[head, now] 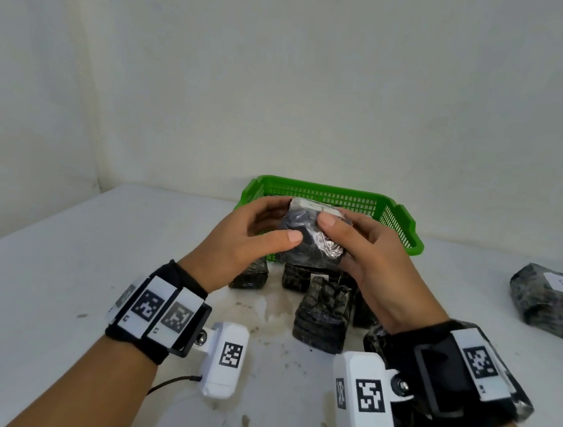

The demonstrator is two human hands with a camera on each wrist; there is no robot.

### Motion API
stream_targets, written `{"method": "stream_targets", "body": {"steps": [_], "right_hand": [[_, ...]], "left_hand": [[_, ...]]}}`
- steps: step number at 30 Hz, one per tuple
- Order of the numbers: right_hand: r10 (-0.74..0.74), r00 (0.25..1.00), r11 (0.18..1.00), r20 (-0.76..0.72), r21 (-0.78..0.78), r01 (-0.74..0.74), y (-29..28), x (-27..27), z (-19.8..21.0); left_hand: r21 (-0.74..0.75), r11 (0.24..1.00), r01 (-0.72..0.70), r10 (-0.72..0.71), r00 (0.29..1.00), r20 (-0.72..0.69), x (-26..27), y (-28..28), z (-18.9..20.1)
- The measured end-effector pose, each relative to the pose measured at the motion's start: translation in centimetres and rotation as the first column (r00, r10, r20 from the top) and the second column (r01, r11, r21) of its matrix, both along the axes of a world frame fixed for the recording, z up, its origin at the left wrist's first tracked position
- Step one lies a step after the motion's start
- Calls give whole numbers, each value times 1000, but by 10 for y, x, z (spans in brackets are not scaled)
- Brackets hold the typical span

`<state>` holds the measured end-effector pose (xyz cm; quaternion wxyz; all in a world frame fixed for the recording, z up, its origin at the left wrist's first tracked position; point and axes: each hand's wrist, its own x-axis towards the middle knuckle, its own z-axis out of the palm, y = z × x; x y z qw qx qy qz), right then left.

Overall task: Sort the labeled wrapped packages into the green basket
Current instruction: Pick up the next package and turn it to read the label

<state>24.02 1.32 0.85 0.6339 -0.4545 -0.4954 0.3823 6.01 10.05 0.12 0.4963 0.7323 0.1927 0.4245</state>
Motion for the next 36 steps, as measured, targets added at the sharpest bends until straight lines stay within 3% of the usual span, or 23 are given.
{"method": "stream_targets", "body": {"steps": [7,12,15,18,26,29,36], "right_hand": [[40,996,999,75,34,-42,2,3,-4],[-4,990,997,141,78,-8,0,6,-2],[27,988,997,154,73,-39,-1,8,-1],[78,993,995,94,47,-83,1,7,-3],[-33,998,998,46,56,31,2,3,-2],[25,1000,999,6,22,-26,0,0,-1],[154,982,973,-106,-157,-169,-6,1,4]], "left_hand": [[25,999,-25,23,997,76,-2,1,1],[-11,997,77,-76,993,94,-5,0,1],[-3,998,59,-58,993,103,-6,-1,3],[-4,997,74,-73,992,98,-8,1,3],[-28,981,193,-188,974,126,-8,-2,4],[-53,985,166,-157,978,141,-9,0,4],[-96,963,252,-243,965,95,-6,-1,1]]}}
